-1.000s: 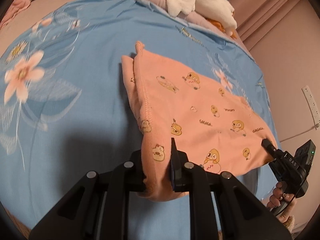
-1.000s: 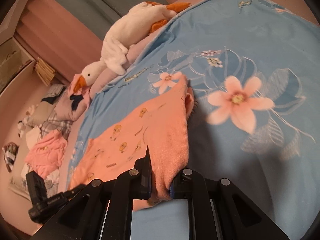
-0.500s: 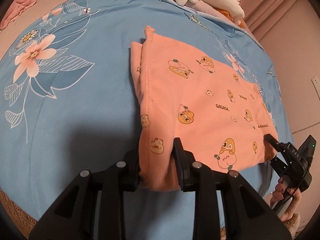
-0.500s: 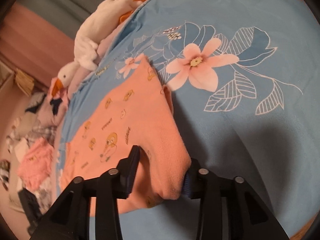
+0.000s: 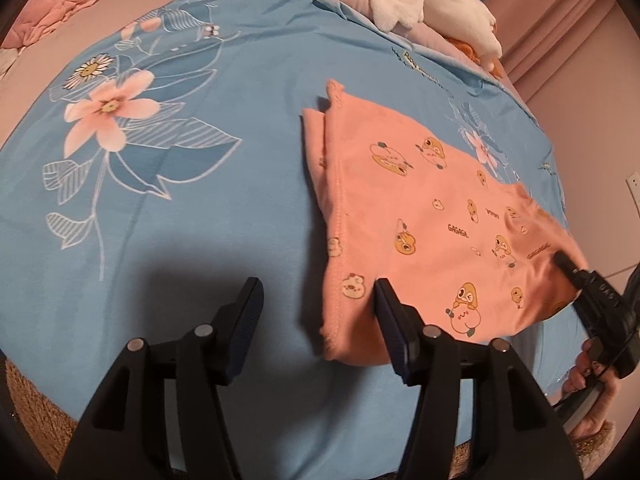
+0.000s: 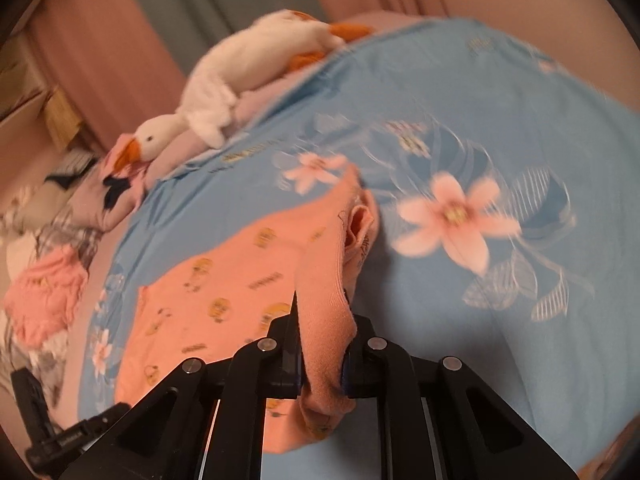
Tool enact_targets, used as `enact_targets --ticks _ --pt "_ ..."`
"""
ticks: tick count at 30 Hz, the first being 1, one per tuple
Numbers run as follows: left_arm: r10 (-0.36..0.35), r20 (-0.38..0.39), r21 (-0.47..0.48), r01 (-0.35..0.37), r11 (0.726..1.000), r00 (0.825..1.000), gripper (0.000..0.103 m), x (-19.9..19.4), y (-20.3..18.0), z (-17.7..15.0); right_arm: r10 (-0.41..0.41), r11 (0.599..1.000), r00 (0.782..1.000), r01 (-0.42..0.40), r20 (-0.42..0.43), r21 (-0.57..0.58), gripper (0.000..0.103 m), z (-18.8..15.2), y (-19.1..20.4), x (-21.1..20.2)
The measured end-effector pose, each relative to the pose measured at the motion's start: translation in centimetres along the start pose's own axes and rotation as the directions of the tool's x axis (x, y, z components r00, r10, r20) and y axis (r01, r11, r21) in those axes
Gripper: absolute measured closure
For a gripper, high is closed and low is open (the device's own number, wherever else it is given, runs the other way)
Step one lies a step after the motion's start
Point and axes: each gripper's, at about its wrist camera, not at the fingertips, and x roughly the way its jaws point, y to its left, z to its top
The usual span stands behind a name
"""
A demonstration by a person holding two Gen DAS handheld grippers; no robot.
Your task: Fold small clothes
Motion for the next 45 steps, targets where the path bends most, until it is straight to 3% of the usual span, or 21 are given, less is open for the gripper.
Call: enact_targets --ticks 7,15,23,32,34,38,42,45 --pt "0.05 0.052 -0.021 -0.049 0.999 0.997 0.046 -1.7 1.4 0.3 0.024 0.98 0.999 -0.015 0.041 -0.2 0.088 0.9 5.3 -1.0" --pt "0.086 0.08 -0.057 -0.082 0.995 0.993 0.046 -2.9 3.1 0.5 0.094 0.915 0.996 -0.087 -0.002 -0.395 0.088 -0.3 11.1 -0.6" --pt "0.119 0.087 -0.072 -0.113 0.991 0.989 0.045 -3.1 3.9 0.7 0.141 0.81 0.977 -0.206 -0.16 -0.549 0.088 -4.3 16.4 1.8" --pt "0.144 0.082 -0.059 -0.139 0.989 0.986 0.043 -2.9 3.9 0.6 0.082 0.8 0.947 -0.249 -0.311 -0.546 0.087 -8.2 17.5 6.0" --pt "0.145 0.081 -0.057 -0.141 0.988 0.986 0.042 -2.9 3.9 0.6 0.084 0.801 0.943 -0.257 -0.323 -0.541 0.08 -8.6 17.3 6.2" --pt "0.103 0.08 -0.065 -0.098 0.993 0.991 0.042 -3.2 3.9 0.7 0.166 0.809 0.919 -0.334 -0.357 -0.484 0.045 -8.3 16.9 5.3" --pt "0.044 0.107 -0.037 -0.04 0.998 0.993 0.042 -4.4 2.9 1.0 0.19 0.816 0.936 -0.318 -0.297 -0.482 0.034 -7.4 16.1 2.8" --pt "-0.056 0.1 -0.005 0.057 0.998 0.993 0.041 -4.8 1.7 1.3 0.206 0.848 0.951 -0.292 -0.233 -0.443 0.032 -6.1 14.4 1.0"
